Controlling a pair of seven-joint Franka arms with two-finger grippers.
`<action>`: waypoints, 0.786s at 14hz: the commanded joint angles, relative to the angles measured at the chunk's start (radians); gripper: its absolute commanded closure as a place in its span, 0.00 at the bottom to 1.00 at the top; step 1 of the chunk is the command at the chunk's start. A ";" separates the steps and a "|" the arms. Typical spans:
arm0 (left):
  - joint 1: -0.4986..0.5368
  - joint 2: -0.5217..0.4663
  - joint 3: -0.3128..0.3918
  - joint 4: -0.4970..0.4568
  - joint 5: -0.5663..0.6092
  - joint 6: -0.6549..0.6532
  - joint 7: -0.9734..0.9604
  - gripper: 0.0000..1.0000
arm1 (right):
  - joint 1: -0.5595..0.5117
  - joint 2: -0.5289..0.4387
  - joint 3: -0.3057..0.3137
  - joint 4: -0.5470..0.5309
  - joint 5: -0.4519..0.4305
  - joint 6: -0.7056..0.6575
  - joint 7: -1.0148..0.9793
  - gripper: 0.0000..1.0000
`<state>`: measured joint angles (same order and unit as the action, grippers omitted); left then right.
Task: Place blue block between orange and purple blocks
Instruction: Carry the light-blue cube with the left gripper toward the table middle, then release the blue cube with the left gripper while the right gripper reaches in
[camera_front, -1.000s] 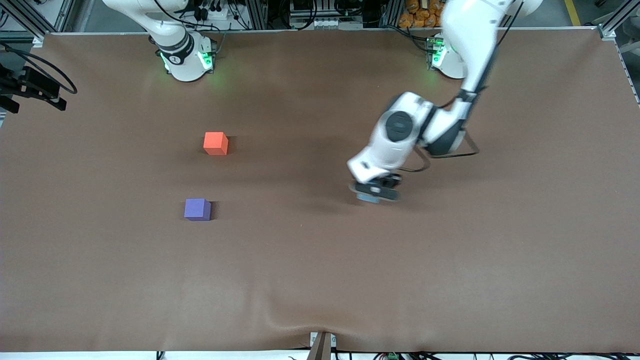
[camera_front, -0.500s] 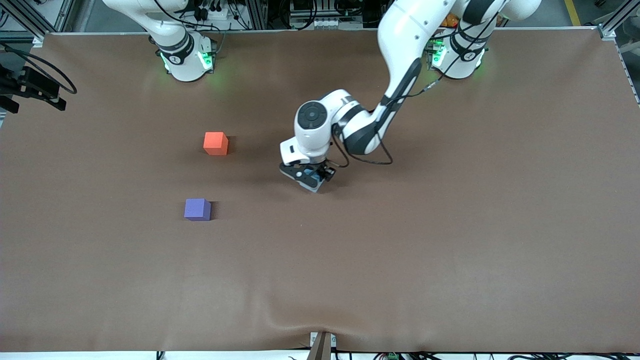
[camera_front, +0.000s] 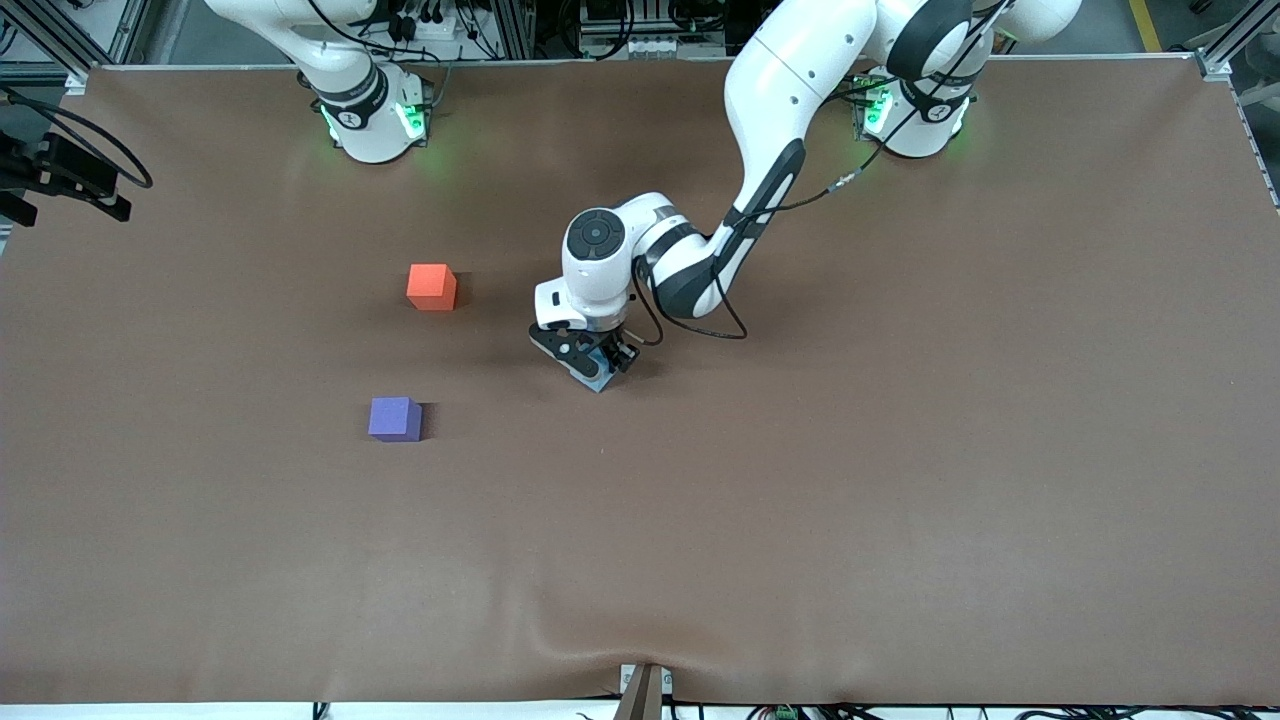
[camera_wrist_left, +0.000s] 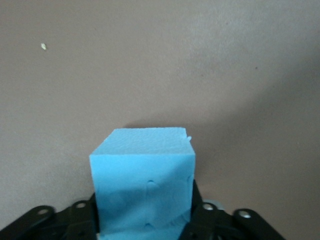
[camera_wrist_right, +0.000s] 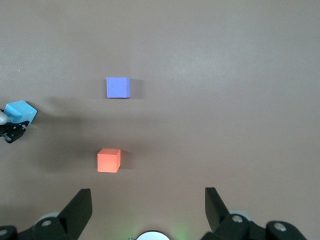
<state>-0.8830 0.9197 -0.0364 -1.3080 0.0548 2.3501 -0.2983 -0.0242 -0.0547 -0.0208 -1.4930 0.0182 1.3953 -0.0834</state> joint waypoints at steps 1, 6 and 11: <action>-0.010 -0.008 0.016 0.024 0.020 0.005 -0.030 0.00 | -0.026 0.010 0.016 0.022 -0.001 -0.016 0.008 0.00; 0.044 -0.192 0.023 0.021 0.013 -0.131 -0.030 0.00 | -0.023 0.093 0.016 0.022 -0.004 -0.015 0.005 0.00; 0.267 -0.468 0.015 0.006 0.008 -0.504 0.055 0.00 | -0.008 0.236 0.022 0.023 0.005 -0.007 -0.001 0.00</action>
<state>-0.7099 0.5658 -0.0065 -1.2435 0.0553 1.9484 -0.2902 -0.0256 0.1480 -0.0075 -1.5016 0.0188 1.4009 -0.0837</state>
